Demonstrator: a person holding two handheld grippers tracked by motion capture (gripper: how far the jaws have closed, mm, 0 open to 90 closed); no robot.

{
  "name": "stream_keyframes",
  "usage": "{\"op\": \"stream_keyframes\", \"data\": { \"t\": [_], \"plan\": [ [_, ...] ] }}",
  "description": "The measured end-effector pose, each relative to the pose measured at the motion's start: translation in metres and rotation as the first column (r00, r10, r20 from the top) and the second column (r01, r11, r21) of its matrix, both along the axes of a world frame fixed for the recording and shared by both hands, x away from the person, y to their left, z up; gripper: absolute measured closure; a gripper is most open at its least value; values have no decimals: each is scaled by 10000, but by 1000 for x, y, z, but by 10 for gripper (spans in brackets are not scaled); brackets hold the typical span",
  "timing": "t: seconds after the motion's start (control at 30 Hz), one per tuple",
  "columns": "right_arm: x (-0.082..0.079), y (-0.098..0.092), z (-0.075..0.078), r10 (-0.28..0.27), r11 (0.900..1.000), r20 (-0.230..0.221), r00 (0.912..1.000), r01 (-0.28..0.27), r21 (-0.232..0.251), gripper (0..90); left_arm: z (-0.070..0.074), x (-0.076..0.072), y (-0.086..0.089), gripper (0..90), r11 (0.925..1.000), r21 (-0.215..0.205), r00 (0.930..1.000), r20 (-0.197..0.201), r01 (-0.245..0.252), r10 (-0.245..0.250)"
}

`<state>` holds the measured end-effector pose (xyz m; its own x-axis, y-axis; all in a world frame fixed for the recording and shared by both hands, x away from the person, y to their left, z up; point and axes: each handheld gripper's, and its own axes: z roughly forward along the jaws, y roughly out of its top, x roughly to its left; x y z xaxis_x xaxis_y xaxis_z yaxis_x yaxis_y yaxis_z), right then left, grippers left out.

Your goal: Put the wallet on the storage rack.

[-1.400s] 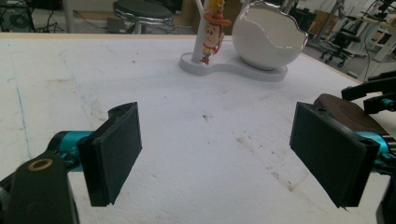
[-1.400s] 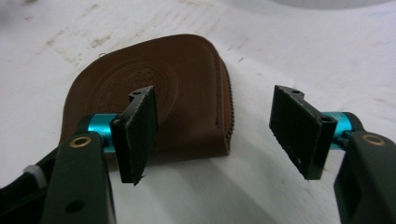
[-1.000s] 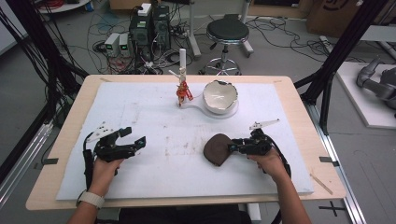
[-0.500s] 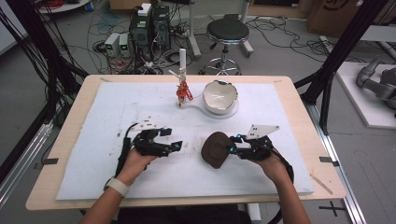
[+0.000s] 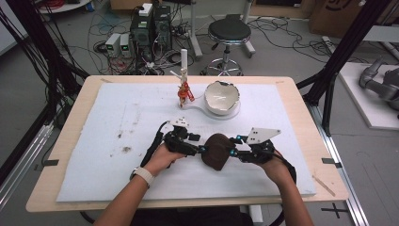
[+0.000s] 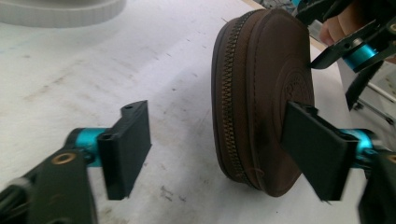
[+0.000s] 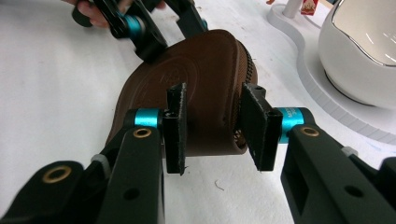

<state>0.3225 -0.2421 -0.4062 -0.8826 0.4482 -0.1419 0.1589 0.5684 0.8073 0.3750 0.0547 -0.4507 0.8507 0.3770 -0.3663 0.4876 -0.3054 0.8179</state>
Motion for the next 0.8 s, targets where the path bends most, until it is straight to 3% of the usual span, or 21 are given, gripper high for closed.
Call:
{"op": "stream_keyframes", "data": {
  "t": [0.2,0.3,0.4,0.5,0.57,0.63,0.7,0.8],
  "plan": [
    [0,0,0,54,10000,38,10000,-54,-30,639,2,-2,0,608,9955,-310,9959,135,894,-890],
    [0,0,1,130,9999,26,9999,-130,-20,639,5,-4,1,702,9933,-284,9933,303,1120,-1111],
    [0,-1,1,54,10000,-78,10000,-54,4,630,8,-7,1,750,9928,-206,9910,665,1181,-1165],
    [2,-3,0,-171,9997,-350,9992,176,145,567,10,-10,2,778,9919,-100,9883,866,1266,-1252],
    [5,-4,-1,-308,9986,-624,9976,335,417,440,11,-11,2,792,9910,-93,9861,1008,1334,-1318],
    [9,-7,-3,-611,9949,-1046,9926,690,732,318,12,-12,2,799,9903,-101,9843,1114,1386,-1366],
    [12,-10,-6,-556,9923,-1372,9890,700,1026,293,12,-13,2,800,9896,-57,9823,1222,1438,-1420],
    [18,-13,-10,-380,9872,-2157,9757,701,1430,276,13,-13,2,800,9879,-59,9787,1374,1550,-1527]
  ]
}}
